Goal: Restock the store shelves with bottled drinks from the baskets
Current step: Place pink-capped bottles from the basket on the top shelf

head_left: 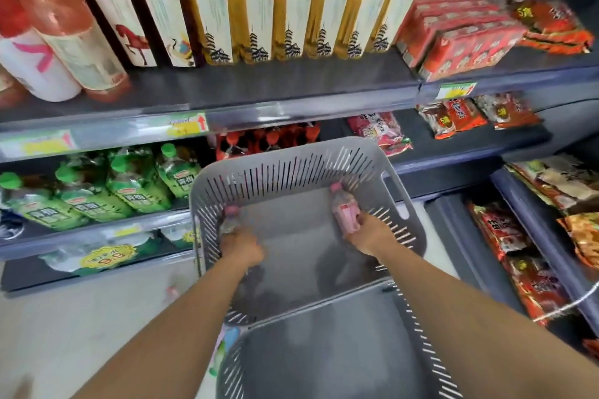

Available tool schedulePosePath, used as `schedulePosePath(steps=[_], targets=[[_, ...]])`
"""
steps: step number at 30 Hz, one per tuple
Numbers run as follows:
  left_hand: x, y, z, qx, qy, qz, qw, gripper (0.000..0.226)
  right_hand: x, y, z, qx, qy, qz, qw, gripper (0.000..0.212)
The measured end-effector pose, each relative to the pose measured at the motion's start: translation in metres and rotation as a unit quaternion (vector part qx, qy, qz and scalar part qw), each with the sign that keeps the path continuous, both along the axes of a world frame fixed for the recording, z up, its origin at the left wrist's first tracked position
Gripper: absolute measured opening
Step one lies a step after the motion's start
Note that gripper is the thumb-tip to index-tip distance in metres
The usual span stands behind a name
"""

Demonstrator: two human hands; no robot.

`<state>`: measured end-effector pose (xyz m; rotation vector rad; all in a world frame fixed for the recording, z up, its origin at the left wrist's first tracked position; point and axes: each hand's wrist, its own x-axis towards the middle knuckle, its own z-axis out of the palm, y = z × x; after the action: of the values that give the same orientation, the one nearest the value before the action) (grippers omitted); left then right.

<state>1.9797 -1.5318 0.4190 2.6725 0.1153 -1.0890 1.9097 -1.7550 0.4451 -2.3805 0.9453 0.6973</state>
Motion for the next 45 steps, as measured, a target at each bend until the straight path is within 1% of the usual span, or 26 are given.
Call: schedulePosePath(steps=[1, 2, 4, 5, 7, 9, 10, 12, 15, 18, 19, 21, 24, 25, 27, 28, 29, 31, 33, 34, 36, 37, 39, 41, 43, 45], targets=[[0.003, -0.002, -0.017, 0.005, 0.021, 0.039, 0.999, 0.052, 0.003, -0.004, -0.008, 0.010, 0.004, -0.004, 1.000, 0.055], [0.009, 0.000, -0.046, 0.000, 0.034, 0.055, 0.998, 0.060, 0.007, -0.007, -0.015, 0.019, 0.008, -0.008, 1.000, 0.054], [0.007, -0.004, -0.050, -0.015, 0.051, 0.088, 0.995, 0.076, 0.013, -0.012, -0.027, 0.031, 0.016, -0.014, 0.999, 0.054], [0.006, -0.006, -0.051, -0.011, 0.035, 0.106, 0.994, 0.078, 0.016, -0.013, -0.032, 0.035, 0.022, -0.018, 0.999, 0.054], [0.004, -0.007, -0.053, 0.012, 0.018, 0.161, 0.987, 0.071, 0.021, -0.015, -0.041, 0.037, 0.031, -0.027, 0.998, 0.056], [-0.001, -0.010, -0.027, 0.015, -0.001, 0.179, 0.984, 0.071, 0.026, -0.017, -0.045, 0.015, 0.024, -0.029, 0.999, 0.057], [-0.001, -0.010, -0.028, 0.009, -0.017, 0.176, 0.984, 0.074, 0.028, -0.018, -0.048, 0.003, 0.016, -0.031, 0.999, 0.055], [0.002, -0.012, -0.034, 0.002, -0.025, 0.158, 0.987, 0.075, 0.033, -0.019, -0.051, -0.004, 0.031, -0.032, 0.999, 0.051], [0.007, -0.016, -0.045, -0.031, 0.003, 0.155, 0.987, 0.069, 0.038, -0.019, -0.057, -0.002, 0.053, -0.044, 0.998, 0.047], [0.008, -0.024, -0.051, -0.075, 0.032, 0.159, 0.984, 0.068, 0.043, -0.019, -0.067, 0.015, 0.040, -0.071, 0.997, 0.040], [0.007, -0.026, -0.053, -0.086, 0.049, 0.161, 0.982, 0.067, 0.045, -0.018, -0.069, 0.031, 0.038, -0.084, 0.995, 0.038], [0.004, -0.029, -0.056, -0.097, 0.062, 0.163, 0.980, 0.063, 0.048, -0.017, -0.076, 0.070, 0.042, -0.116, 0.990, 0.041], [0.006, -0.030, -0.055, -0.111, 0.067, 0.172, 0.977, 0.059, 0.054, -0.011, -0.085, 0.144, 0.031, -0.161, 0.976, 0.025], [0.007, -0.029, -0.057, -0.120, 0.080, 0.181, 0.973, 0.054, 0.055, -0.008, -0.087, 0.162, 0.038, -0.168, 0.972, 0.023], [0.010, -0.027, -0.060, -0.162, 0.104, 0.204, 0.960, 0.030, 0.057, 0.001, -0.091, 0.201, 0.046, -0.188, 0.960, 0.024], [0.009, -0.027, -0.057, -0.192, 0.119, 0.226, 0.948, 0.020, 0.057, 0.006, -0.093, 0.224, 0.046, -0.200, 0.953, 0.025], [0.009, -0.028, -0.054, -0.218, 0.139, 0.249, 0.933, 0.017, 0.057, 0.011, -0.092, 0.248, 0.046, -0.213, 0.944, 0.027], [0.008, -0.029, -0.045, -0.260, 0.164, 0.276, 0.911, 0.023, 0.061, 0.020, -0.083, 0.294, 0.044, -0.216, 0.930, 0.030], [0.009, -0.027, -0.030, -0.292, 0.176, 0.288, 0.895, 0.028, 0.063, 0.025, -0.068, 0.334, 0.023, -0.197, 0.921, 0.030], [0.011, -0.024, -0.022, -0.305, 0.180, 0.291, 0.889, 0.033, 0.064, 0.026, -0.058, 0.351, 0.010, -0.186, 0.918, 0.033], [0.013, -0.017, -0.003, -0.330, 0.185, 0.295, 0.877, 0.042, 0.062, 0.025, -0.039, 0.376, -0.010, -0.159, 0.913, 0.049], [0.013, -0.013, 0.007, -0.338, 0.183, 0.293, 0.875, 0.039, 0.059, 0.024, -0.030, 0.386, -0.018, -0.148, 0.910, 0.056], [0.014, -0.003, 0.026, -0.359, 0.179, 0.275, 0.874, 0.029, 0.055, 0.026, -0.013, 0.409, -0.039, -0.131, 0.902, 0.059], [0.014, 0.008, 0.050, -0.390, 0.180, 0.261, 0.865, 0.021, 0.054, 0.032, 0.006, 0.418, -0.050, -0.116, 0.900, 0.062], [0.015, 0.023, 0.071, -0.415, 0.179, 0.244, 0.858, 0.022, 0.054, 0.042, 0.028, 0.427, -0.062, -0.096, 0.897, 0.060], [0.018, 0.042, 0.088, -0.432, 0.174, 0.237, 0.853, 0.032, 0.055, 0.055, 0.050, 0.431, -0.080, -0.094, 0.894, 0.058]])
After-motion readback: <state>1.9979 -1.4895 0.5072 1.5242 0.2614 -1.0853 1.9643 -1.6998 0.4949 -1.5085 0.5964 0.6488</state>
